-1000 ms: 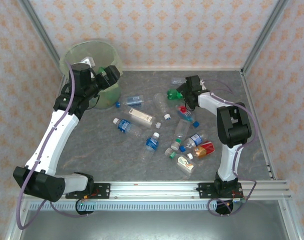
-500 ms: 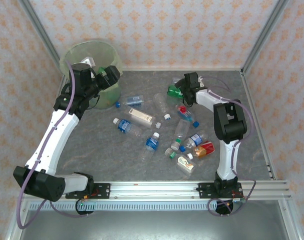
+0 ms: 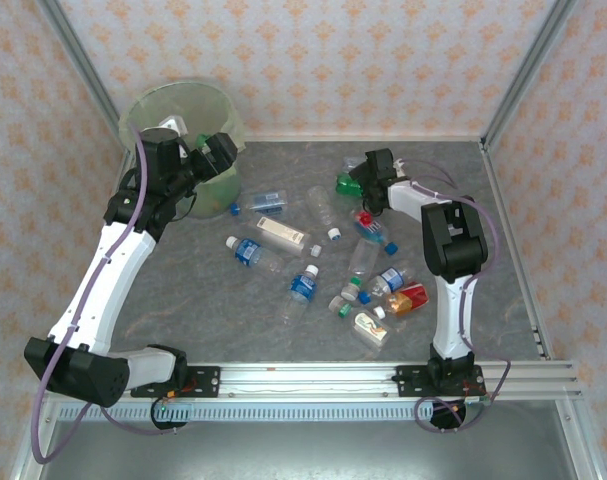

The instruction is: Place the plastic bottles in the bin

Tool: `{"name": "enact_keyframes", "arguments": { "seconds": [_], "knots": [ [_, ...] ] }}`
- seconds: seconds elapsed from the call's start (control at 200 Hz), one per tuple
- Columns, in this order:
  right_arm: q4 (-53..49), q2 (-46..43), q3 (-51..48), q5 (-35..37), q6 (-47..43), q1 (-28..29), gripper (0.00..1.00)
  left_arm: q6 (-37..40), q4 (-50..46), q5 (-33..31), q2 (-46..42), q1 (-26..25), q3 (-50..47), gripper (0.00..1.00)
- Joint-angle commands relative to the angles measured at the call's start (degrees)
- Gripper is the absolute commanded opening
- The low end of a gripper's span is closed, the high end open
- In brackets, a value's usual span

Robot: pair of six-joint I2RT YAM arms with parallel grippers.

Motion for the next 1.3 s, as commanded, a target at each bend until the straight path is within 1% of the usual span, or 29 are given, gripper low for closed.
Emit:
{"name": "enact_keyframes", "arguments": {
  "seconds": [0.0,0.1,0.2,0.295,0.415,0.576,0.756,0.851,1.086,1.231,1.296],
  "knots": [
    [-2.57,2.57,1.78,2.44,1.3,-0.46,0.87,0.05,-0.28,-0.48,-1.55,-0.54,-0.65,0.99],
    [-2.97,3.47,2.61,2.89,2.83,-0.46,0.88,-0.04,-0.45,-0.56,-1.55,-0.6,-0.48,0.99],
    [-3.97,4.07,3.15,3.3,3.79,-0.51,0.91,-0.13,-0.84,-0.56,-1.39,-0.55,-0.14,0.99],
    [-4.59,3.12,2.29,3.22,3.64,-0.48,0.91,-0.35,-0.9,-0.63,-1.37,-0.51,0.01,0.99],
    [-3.06,-0.52,-2.67,4.29,2.72,-0.55,0.85,-0.3,-0.83,-0.61,-1.14,-0.6,0.18,0.99],
    [-1.22,-5.49,-10.6,5.47,1.83,-1.37,0.82,-0.29,-0.06,-0.06,-0.18,-0.48,0.34,0.99],
    [-1.59,-10.95,-17.3,8.88,0.2,-2.25,0.81,-0.66,0.83,0.75,0.43,-0.57,0.36,0.99],
    [-0.48,-11.96,-19.49,8.36,0.07,-3.41,0.86,-0.4,0.69,0.91,0.69,-0.52,0.53,0.99],
    [0.34,-8.85,-17.23,5.84,0.43,-3.81,0.89,0.14,-0.71,0.97,1.37,-0.52,2.11,0.99],
    [0.42,-9.54,-16.44,6.02,0.37,-3.56,0.81,0.22,-0.99,0.69,1.22,-0.52,2.44,0.99],
    [0.33,-11.29,-17.02,7.26,0.45,-3.24,0.79,0.22,-0.82,0.66,0.8,-0.52,2.3,0.99]
  ]
}}
